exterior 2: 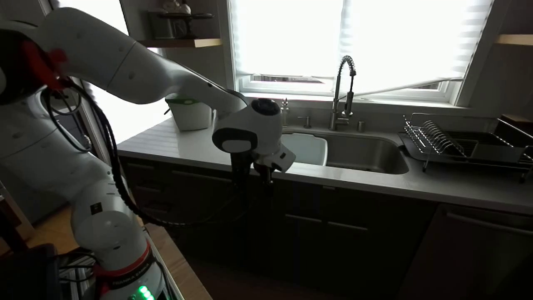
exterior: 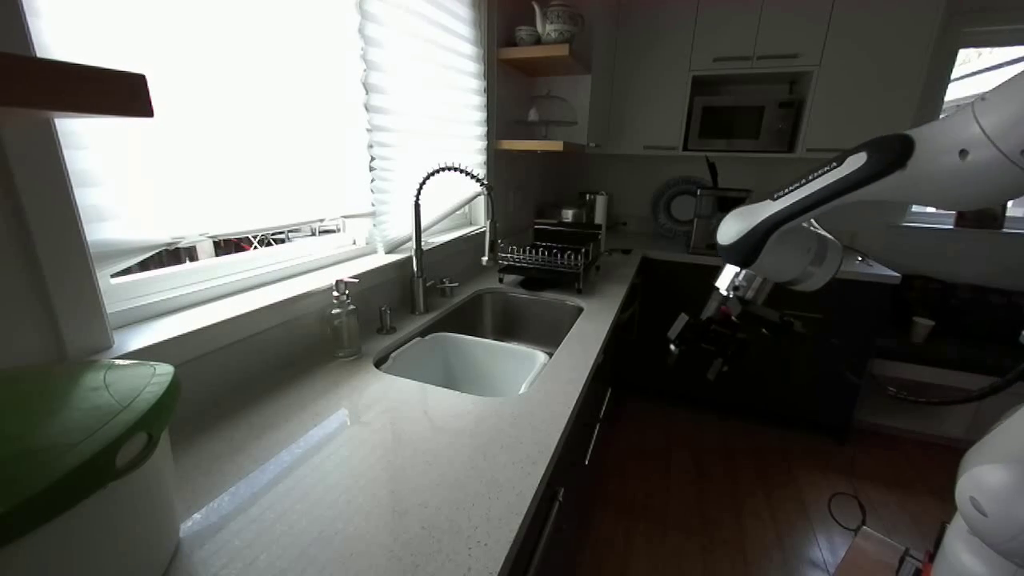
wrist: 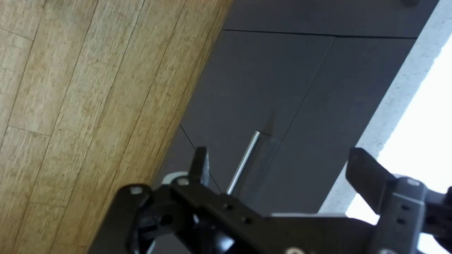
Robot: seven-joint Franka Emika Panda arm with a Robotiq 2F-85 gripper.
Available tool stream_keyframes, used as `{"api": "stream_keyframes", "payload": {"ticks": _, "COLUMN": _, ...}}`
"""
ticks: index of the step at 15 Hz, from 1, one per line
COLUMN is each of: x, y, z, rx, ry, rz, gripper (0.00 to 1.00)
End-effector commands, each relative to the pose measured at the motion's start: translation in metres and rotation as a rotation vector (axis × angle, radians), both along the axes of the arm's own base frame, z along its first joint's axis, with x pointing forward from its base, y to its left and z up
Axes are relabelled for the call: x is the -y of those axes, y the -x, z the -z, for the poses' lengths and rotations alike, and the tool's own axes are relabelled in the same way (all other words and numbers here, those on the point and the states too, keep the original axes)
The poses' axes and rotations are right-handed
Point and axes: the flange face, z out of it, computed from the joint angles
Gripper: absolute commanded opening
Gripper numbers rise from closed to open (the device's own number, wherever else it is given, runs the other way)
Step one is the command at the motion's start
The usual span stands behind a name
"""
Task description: Open the cupboard door
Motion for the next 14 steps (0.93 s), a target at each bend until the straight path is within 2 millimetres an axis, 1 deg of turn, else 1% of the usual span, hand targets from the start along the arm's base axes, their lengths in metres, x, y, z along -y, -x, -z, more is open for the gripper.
{"api": "stream_keyframes", "payload": {"ticks": 1, "x": 0.021, "y": -0.006, "z": 0.049, "rx": -0.014, "ry": -0.044, "rz": 0.053, "gripper": 1.0}}
{"api": "stream_keyframes", "payload": {"ticks": 3, "x": 0.03, "y": -0.012, "z": 0.069, "rx": -0.025, "ry": -0.058, "rz": 0.108, "gripper": 1.0}}
{"api": "stream_keyframes", "payload": {"ticks": 4, "x": 0.022, "y": -0.003, "z": 0.051, "rx": -0.018, "ry": -0.047, "rz": 0.074, "gripper": 1.0}}
{"api": "stream_keyframes", "payload": {"ticks": 6, "x": 0.027, "y": -0.007, "z": 0.066, "rx": -0.037, "ry": -0.051, "rz": 0.096, "gripper": 1.0}}
{"api": "stream_keyframes", "payload": {"ticks": 8, "x": 0.029, "y": -0.011, "z": 0.07, "rx": -0.044, "ry": -0.051, "rz": 0.101, "gripper": 1.0}}
{"api": "stream_keyframes", "payload": {"ticks": 12, "x": 0.03, "y": -0.013, "z": 0.068, "rx": -0.038, "ry": -0.05, "rz": 0.101, "gripper": 1.0}}
{"api": "stream_keyframes", "payload": {"ticks": 14, "x": 0.041, "y": -0.026, "z": 0.081, "rx": -0.047, "ry": -0.05, "rz": 0.122, "gripper": 1.0}}
